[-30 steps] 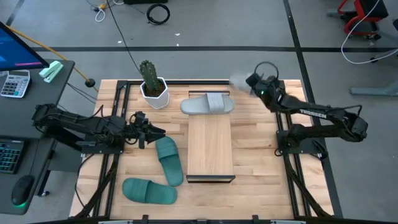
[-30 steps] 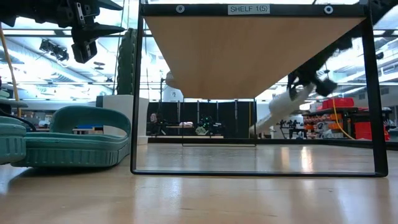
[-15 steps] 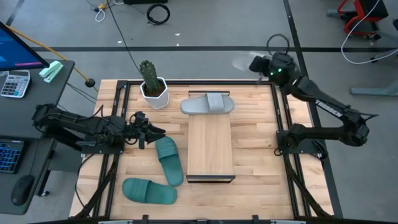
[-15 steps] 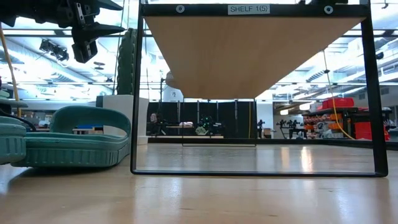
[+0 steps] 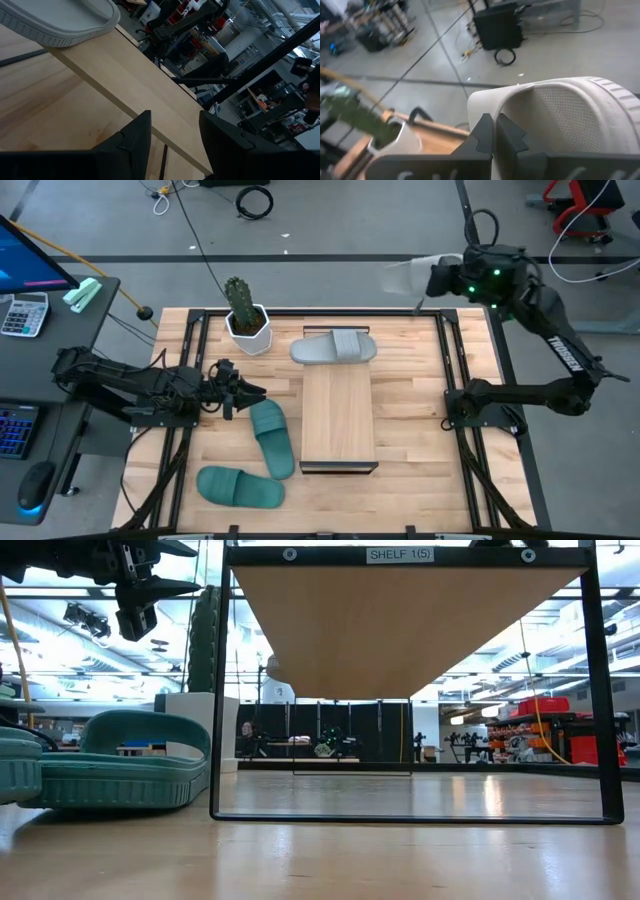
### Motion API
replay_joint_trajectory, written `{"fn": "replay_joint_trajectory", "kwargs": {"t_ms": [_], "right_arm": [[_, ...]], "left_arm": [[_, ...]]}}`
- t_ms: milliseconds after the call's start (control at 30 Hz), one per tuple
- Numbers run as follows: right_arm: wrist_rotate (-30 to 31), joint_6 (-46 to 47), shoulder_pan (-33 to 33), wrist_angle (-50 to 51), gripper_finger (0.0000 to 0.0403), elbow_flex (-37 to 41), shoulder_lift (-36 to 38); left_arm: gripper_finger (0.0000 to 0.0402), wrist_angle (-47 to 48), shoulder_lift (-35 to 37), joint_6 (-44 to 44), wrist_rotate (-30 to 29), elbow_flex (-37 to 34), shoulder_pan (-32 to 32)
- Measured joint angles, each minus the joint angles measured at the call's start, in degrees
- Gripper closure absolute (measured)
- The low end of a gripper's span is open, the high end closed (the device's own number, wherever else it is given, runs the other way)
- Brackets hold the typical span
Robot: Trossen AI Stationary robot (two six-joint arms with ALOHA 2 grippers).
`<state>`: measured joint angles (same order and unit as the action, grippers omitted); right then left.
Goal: Pick and place slides into the shelf
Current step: Put the gray slide on the shelf
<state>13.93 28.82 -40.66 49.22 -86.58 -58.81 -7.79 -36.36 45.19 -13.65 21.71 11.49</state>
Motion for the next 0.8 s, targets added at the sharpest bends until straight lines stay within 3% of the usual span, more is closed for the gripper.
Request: {"fn": "replay_joint_trajectory", "kwargs": {"t_ms": [500, 800], "right_arm": [[-13.39, -9.3, 0.02, 19.52, 0.0396, -12.7, -0.31], [-23.3, -16.48, 0.04, 22.14, 0.0396, -15.11, -0.49]], "left_arm": [[0.023, -0.02, -0.02, 0.61, 0.02, 0.0, 0.0], [0.023, -0.05, 0.0, 0.68, 0.0, -0.02, -0.07]]}}
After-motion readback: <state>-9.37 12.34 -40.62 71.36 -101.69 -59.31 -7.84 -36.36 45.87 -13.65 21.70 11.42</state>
